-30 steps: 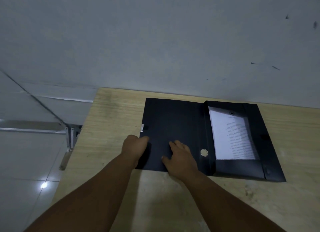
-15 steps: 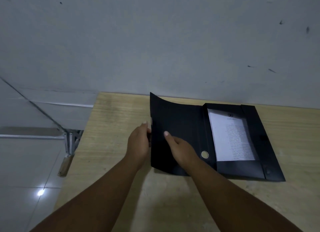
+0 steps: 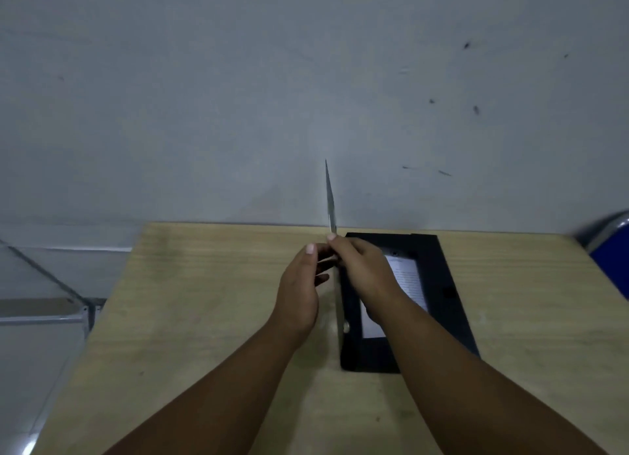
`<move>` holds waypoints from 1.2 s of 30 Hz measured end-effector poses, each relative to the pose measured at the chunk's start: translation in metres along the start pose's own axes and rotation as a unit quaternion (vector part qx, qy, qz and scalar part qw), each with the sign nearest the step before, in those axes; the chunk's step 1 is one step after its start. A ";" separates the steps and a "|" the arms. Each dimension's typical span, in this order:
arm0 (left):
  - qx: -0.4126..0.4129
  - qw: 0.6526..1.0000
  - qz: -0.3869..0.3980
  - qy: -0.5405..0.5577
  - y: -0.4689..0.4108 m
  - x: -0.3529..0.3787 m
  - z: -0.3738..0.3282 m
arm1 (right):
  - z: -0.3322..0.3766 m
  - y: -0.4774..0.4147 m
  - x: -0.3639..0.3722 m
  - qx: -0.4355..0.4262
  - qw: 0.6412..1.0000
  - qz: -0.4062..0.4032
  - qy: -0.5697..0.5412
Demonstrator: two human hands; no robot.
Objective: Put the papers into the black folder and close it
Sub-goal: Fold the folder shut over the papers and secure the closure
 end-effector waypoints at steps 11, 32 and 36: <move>0.042 0.976 0.045 -0.211 0.000 0.103 0.035 | -0.028 -0.028 -0.147 -0.033 0.995 -0.096 0.022; 0.046 0.734 0.182 -0.652 0.010 0.137 0.157 | -0.192 -0.074 -0.217 0.043 0.976 -0.180 0.112; 0.055 0.720 0.179 -0.669 0.012 0.138 0.162 | -0.194 -0.073 -0.213 0.040 0.972 -0.197 0.121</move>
Point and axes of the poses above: each hand's wrist, its own y-axis away from the middle knuckle, its own x-axis out of the palm, z = x × y, the point moved 3 cm from there along -y, towards the middle knuckle, and after that the axes turned 8 degrees about x, right-handed, at the moved point
